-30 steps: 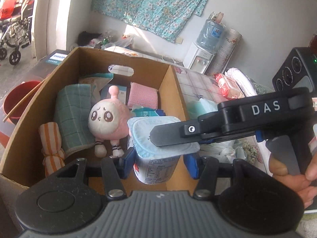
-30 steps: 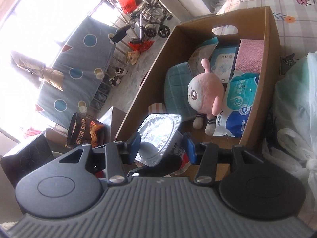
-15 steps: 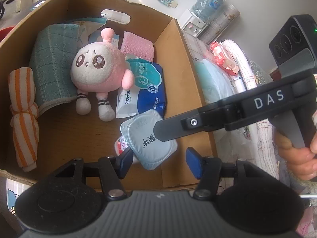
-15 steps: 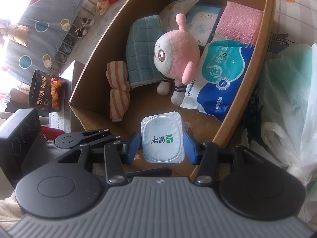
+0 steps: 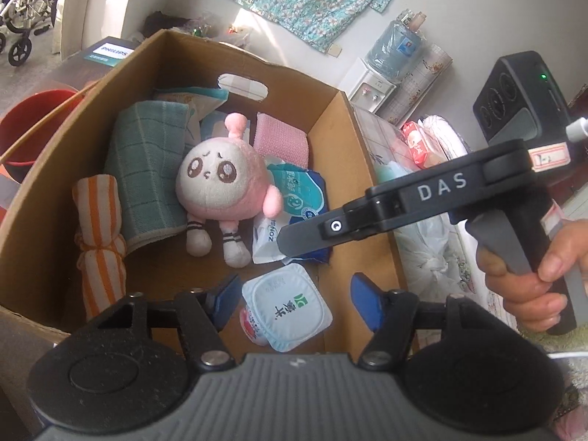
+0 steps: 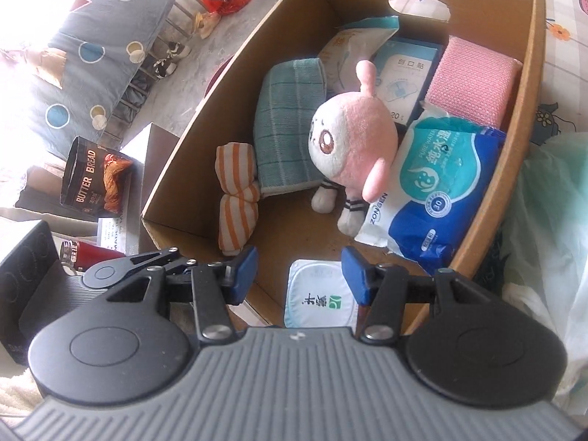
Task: Organize soft objects
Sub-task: 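Lower the yogurt cup into the box and open the right tool, then close the left tool on the gold snack box while the right tool grasps the green scrunchie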
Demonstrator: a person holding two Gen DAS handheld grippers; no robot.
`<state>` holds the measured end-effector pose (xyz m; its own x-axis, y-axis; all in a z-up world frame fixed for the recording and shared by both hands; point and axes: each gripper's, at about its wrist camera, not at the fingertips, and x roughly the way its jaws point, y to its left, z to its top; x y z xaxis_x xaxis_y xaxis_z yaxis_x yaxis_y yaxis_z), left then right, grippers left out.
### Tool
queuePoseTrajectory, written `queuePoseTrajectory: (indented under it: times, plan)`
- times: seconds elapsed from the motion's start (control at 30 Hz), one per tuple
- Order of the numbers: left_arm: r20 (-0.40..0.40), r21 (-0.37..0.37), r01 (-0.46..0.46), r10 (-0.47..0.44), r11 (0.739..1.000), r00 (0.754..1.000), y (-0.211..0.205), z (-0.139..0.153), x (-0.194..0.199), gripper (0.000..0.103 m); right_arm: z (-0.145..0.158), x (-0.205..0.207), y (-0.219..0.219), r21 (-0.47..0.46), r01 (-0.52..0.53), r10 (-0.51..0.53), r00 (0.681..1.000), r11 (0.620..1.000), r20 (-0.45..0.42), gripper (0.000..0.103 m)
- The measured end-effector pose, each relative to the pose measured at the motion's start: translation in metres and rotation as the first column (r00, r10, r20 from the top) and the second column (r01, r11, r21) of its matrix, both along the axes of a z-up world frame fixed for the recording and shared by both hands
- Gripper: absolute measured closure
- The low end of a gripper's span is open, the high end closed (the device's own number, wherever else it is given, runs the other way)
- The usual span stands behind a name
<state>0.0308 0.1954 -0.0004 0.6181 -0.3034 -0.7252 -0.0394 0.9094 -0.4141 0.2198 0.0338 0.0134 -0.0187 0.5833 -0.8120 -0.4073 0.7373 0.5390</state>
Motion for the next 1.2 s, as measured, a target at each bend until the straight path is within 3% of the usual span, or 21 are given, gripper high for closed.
queuePoseTrajectory:
  times: [0.2, 0.33, 0.47, 0.53, 0.77, 0.93, 1.07, 1.2]
  plan:
    - [0.023, 0.057, -0.089, 0.088, 0.994, 0.996, 0.025, 0.010, -0.017, 0.036, -0.034, 0.014, 0.040, 0.058, -0.043, 0.049, 0.993, 0.997, -0.108, 0.059]
    - [0.020, 0.056, -0.127, 0.126, 0.990, 0.992, 0.038, 0.010, -0.026, 0.036, -0.058, 0.017, 0.059, 0.056, -0.091, 0.100, 0.974, 0.994, -0.201, 0.058]
    - [0.000, 0.024, -0.124, 0.124, 0.992, 0.992, 0.046, 0.006, -0.028, 0.036, -0.066, 0.013, 0.056, 0.042, -0.112, 0.119, 0.963, 0.993, -0.242, 0.057]
    - [-0.003, 0.003, -0.110, 0.110, 0.994, 0.994, 0.045, 0.004, -0.027, 0.036, -0.064, 0.012, 0.047, 0.040, -0.112, 0.118, 0.965, 0.993, -0.235, 0.057]
    - [0.018, 0.036, -0.071, 0.071, 0.997, 0.997, 0.030, 0.007, -0.022, 0.035, -0.055, 0.009, 0.023, 0.058, -0.082, 0.093, 0.971, 0.995, -0.221, 0.057]
    - [0.040, 0.053, -0.048, 0.046, 0.997, 0.998, 0.016, 0.013, -0.022, 0.033, -0.030, 0.014, 0.002, 0.163, 0.009, 0.013, 0.991, 0.987, -0.131, 0.056]
    - [0.082, 0.067, -0.031, 0.026, 0.997, 0.996, 0.003, 0.020, -0.018, 0.028, 0.003, 0.002, -0.041, 0.329, 0.121, -0.115, 0.993, 0.937, -0.037, 0.045]
    - [0.087, 0.080, 0.025, -0.031, 0.996, 0.996, -0.021, 0.023, 0.000, 0.027, 0.020, -0.031, -0.108, 0.447, 0.221, -0.264, 0.964, 0.866, 0.035, 0.035]
